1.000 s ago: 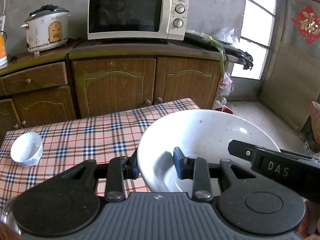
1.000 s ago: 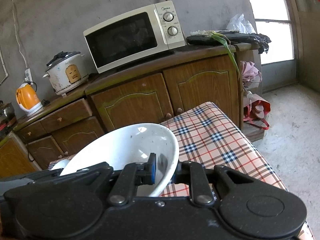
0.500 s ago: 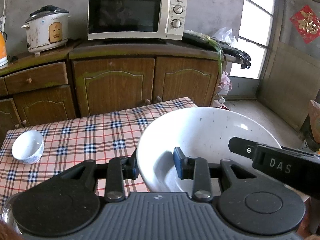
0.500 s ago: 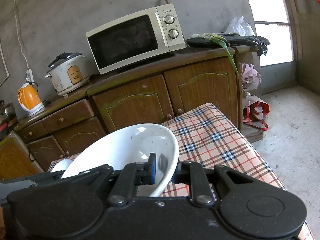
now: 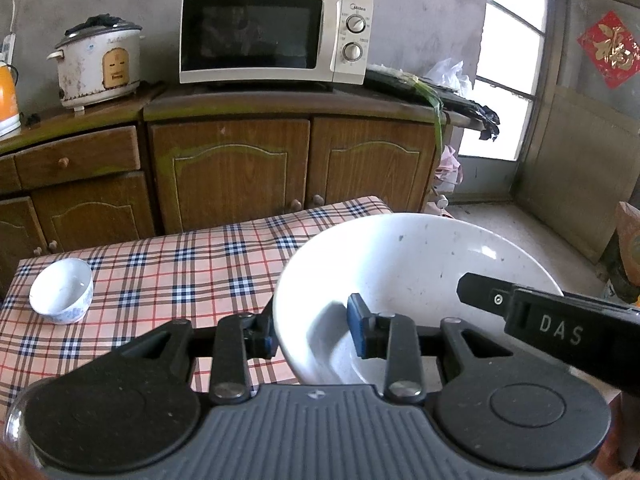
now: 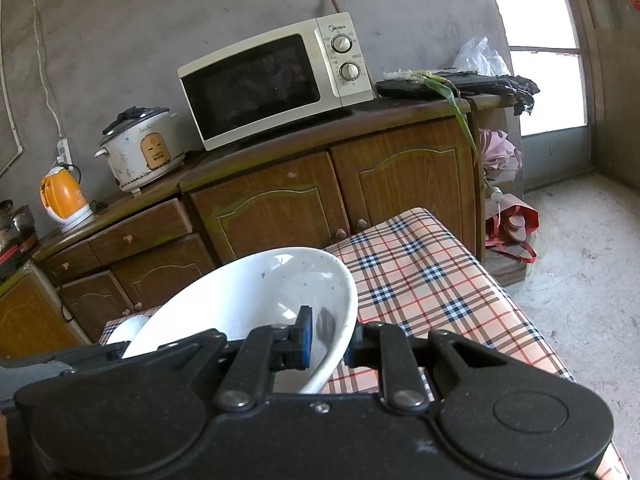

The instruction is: Organize plates and bowls

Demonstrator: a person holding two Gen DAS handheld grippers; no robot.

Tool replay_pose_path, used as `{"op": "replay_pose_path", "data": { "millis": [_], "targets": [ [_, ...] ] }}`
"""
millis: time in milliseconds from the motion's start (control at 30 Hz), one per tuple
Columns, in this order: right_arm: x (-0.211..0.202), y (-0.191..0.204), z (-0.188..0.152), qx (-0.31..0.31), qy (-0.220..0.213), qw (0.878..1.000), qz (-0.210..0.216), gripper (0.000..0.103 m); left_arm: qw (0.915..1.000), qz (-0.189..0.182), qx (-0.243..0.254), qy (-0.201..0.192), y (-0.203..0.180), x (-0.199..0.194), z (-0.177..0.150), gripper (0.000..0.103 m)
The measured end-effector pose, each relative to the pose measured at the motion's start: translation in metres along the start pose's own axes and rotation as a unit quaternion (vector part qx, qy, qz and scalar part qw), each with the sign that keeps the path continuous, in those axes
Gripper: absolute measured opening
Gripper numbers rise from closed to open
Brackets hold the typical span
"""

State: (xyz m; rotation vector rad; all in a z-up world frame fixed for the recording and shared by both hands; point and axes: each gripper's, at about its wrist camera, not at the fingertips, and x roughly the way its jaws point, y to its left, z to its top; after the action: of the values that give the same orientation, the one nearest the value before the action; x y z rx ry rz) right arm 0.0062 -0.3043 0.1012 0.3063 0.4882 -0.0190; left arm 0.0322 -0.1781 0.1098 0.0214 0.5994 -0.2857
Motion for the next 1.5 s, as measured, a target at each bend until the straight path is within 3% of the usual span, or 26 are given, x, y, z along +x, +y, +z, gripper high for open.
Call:
{"op": "replay_pose_path", "data": {
  "millis": [1500],
  "targets": [
    [-0.018, 0.002, -0.023, 0.003, 0.002, 1.000, 0.003, 0.020, 1.0000, 0.002, 0.003, -0.006, -0.002, -0.013, -0.018, 0.033]
  ]
}}
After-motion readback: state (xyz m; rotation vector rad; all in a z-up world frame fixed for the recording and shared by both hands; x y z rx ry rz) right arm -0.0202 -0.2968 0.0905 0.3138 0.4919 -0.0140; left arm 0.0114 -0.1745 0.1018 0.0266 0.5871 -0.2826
